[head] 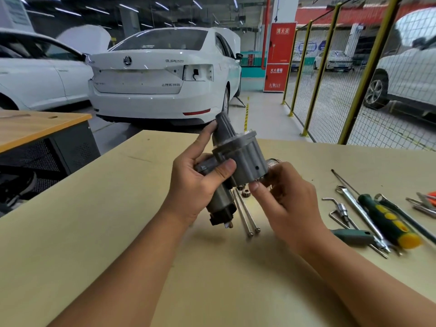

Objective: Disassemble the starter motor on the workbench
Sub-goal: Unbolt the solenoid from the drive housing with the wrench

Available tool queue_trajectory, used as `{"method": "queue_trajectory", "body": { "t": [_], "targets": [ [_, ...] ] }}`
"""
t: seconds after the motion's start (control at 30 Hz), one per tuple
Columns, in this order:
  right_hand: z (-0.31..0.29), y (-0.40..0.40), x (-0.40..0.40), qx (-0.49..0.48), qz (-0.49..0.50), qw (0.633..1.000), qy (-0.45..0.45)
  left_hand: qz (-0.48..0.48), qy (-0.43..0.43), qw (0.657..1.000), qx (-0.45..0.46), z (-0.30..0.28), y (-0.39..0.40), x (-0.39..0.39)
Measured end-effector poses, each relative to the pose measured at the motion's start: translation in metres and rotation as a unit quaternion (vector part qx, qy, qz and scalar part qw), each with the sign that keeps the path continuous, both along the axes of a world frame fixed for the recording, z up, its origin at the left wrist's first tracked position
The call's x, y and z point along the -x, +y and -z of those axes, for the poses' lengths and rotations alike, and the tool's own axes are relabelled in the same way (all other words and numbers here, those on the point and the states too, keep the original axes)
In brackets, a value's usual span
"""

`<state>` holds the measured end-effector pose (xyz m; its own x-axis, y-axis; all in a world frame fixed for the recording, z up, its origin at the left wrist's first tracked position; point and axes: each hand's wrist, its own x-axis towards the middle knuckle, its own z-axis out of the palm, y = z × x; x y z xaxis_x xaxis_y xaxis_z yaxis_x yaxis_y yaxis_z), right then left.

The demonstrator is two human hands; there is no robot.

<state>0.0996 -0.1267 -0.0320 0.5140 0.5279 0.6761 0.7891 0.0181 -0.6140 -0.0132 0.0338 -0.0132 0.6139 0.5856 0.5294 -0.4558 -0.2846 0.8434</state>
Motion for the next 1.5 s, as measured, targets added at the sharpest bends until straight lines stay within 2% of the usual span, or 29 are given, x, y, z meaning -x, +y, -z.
{"method": "queue_trajectory", "body": {
  "t": [0.13, 0.23, 0.3, 0.43, 0.53, 0.67, 0.8, 0.87, 0.93, 1.0, 1.13, 1.23, 1.4, 1.5],
  "targets": [
    [-0.001, 0.000, -0.003, 0.031, -0.032, 0.999, 0.030, -0.018, -0.026, 0.999, 0.030, 0.001, -0.004, -0.002],
    [-0.001, 0.002, 0.005, 0.087, -0.059, 0.995, 0.003, -0.032, -0.057, 0.989, 0.135, 0.000, -0.007, -0.005],
    [-0.002, 0.003, 0.012, 0.113, -0.082, 0.990, -0.010, -0.007, -0.078, 0.974, 0.214, -0.002, -0.010, -0.008],
    [-0.004, 0.004, 0.022, 0.124, -0.071, 0.990, -0.012, 0.011, -0.078, 0.960, 0.267, -0.003, -0.012, -0.008],
    [-0.003, 0.006, 0.024, 0.154, -0.033, 0.987, -0.028, 0.022, -0.080, 0.959, 0.271, -0.003, -0.009, -0.007],
    [-0.005, 0.007, 0.027, 0.130, 0.036, 0.988, -0.077, 0.061, -0.065, 0.958, 0.274, -0.002, -0.008, -0.007],
    [-0.005, 0.003, 0.030, 0.121, 0.067, 0.987, -0.076, 0.059, -0.041, 0.964, 0.256, 0.001, -0.010, -0.008],
    [-0.008, 0.003, 0.032, 0.092, 0.106, 0.986, -0.087, 0.037, -0.040, 0.966, 0.253, 0.001, -0.011, -0.009],
    [-0.011, 0.005, 0.033, 0.020, 0.135, 0.985, -0.105, 0.010, -0.039, 0.964, 0.262, 0.002, -0.010, -0.010],
    [-0.011, 0.007, 0.033, -0.028, 0.124, 0.983, -0.130, -0.008, -0.036, 0.962, 0.270, 0.004, -0.008, -0.011],
    [-0.005, 0.008, 0.024, -0.034, 0.063, 0.984, -0.160, -0.028, -0.035, 0.956, 0.291, 0.007, -0.002, -0.011],
    [-0.004, 0.008, 0.022, -0.026, 0.056, 0.983, -0.174, -0.033, -0.031, 0.952, 0.302, 0.009, -0.002, -0.012],
    [-0.008, 0.004, 0.022, 0.047, 0.036, 0.990, -0.126, -0.055, -0.021, 0.958, 0.281, 0.004, -0.002, -0.010],
    [-0.011, 0.000, 0.008, 0.095, 0.054, 0.983, -0.147, -0.111, -0.035, 0.965, 0.234, -0.003, 0.003, -0.007]
  ]
}}
